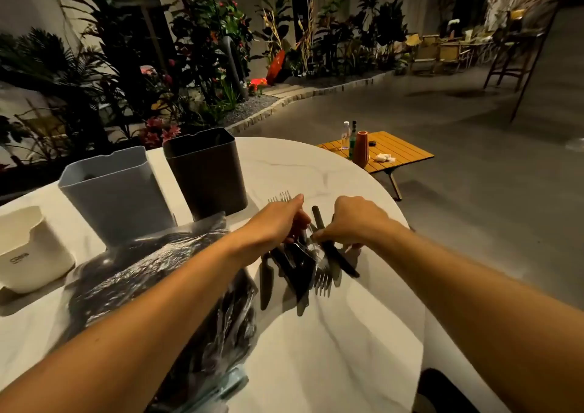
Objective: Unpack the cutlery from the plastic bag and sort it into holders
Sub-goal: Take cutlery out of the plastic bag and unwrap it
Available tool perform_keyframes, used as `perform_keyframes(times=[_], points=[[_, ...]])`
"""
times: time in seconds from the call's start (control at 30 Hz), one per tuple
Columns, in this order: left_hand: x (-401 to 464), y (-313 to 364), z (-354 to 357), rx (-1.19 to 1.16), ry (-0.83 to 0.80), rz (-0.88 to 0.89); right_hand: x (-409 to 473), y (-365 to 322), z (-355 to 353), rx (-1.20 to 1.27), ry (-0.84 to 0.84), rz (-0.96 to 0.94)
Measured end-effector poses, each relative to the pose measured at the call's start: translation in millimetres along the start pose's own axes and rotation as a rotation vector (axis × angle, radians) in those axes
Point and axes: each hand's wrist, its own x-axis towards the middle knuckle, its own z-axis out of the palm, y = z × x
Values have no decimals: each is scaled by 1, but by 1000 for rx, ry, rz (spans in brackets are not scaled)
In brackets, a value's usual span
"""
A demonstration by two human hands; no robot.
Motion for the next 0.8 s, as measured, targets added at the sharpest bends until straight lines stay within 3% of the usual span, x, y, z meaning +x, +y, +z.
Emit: perform_keyframes(times=[0.33,0.5,0.63,0.8], points=[[-1,-4,-4,81,52,34,25,9,-1,350,-59,149],[-1,-7,-6,90,77,62,31,16,2,402,-73,159],[0,-10,-10,55,180,56,27,5,6,268,5,75],[6,-15,-17,17,333,-15,8,-25,10,-191,85,9]])
